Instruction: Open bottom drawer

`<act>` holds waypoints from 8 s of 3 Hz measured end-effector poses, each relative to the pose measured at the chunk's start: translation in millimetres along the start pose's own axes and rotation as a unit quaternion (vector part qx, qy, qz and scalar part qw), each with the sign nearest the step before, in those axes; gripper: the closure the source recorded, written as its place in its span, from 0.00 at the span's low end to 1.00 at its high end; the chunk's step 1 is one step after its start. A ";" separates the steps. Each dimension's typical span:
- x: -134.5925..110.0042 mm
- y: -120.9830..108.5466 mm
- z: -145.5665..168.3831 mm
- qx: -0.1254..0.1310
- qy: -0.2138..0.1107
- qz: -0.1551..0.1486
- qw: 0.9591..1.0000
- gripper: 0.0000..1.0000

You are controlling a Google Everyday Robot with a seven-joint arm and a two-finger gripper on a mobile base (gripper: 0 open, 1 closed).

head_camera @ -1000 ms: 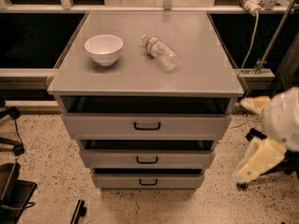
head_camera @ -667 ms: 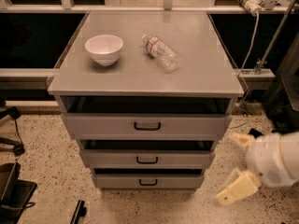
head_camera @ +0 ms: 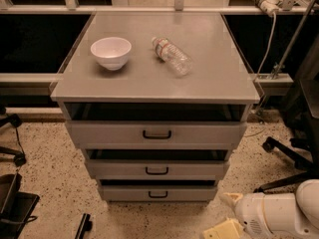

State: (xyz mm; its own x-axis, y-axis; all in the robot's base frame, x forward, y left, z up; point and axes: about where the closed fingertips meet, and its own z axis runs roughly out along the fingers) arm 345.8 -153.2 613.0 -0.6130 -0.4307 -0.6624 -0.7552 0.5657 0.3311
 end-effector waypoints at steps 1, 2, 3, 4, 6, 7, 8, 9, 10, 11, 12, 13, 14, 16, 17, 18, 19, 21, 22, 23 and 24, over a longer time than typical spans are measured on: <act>-0.4 -0.2 -0.1 0.000 0.000 0.000 1.000 0.42; -0.4 -0.2 -0.1 0.000 0.000 0.000 1.000 0.65; 4.0 -12.3 13.7 0.023 -0.021 0.013 0.999 0.88; -1.3 -47.8 46.8 0.059 -0.089 0.011 0.994 1.00; 7.7 -121.2 92.2 0.132 -0.140 0.041 0.980 1.00; 7.0 -121.2 91.5 0.132 -0.140 0.040 0.980 1.00; 17.9 -119.6 111.3 0.147 -0.139 0.051 0.978 1.00; 41.2 -90.1 178.0 0.141 -0.135 0.029 0.980 1.00; 68.1 -100.5 235.5 0.172 -0.125 -0.001 0.977 1.00; 96.6 -144.6 266.9 0.227 -0.106 0.036 0.968 1.00; 98.7 -150.4 267.0 0.239 -0.104 0.040 0.965 1.00; 112.9 -163.9 279.2 0.221 -0.116 0.055 0.967 1.00; 134.2 -200.0 291.1 0.209 -0.150 0.074 0.964 1.00; 133.5 -286.8 270.6 0.250 -0.190 0.077 0.946 1.00; 133.5 -286.9 270.6 0.250 -0.190 0.077 0.946 1.00; 118.7 -300.8 276.3 0.256 -0.203 0.061 0.943 1.00; 77.2 -330.6 277.6 0.278 -0.229 0.021 0.932 1.00; 76.2 -336.5 284.5 0.286 -0.222 0.015 0.932 1.00; 80.0 -349.7 298.4 0.295 -0.211 0.016 0.932 1.00; 87.8 -364.8 312.2 0.310 -0.192 0.019 0.931 1.00; 87.8 -364.8 312.2 0.310 -0.192 0.019 0.931 1.00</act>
Offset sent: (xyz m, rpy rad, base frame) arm 0.0003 0.0000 0.0003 0.0000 -0.0007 -0.0001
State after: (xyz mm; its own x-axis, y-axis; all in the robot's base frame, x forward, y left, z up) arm 640.0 -177.8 224.3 -0.4188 -0.1872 -0.8886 -0.3834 0.9235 -0.0139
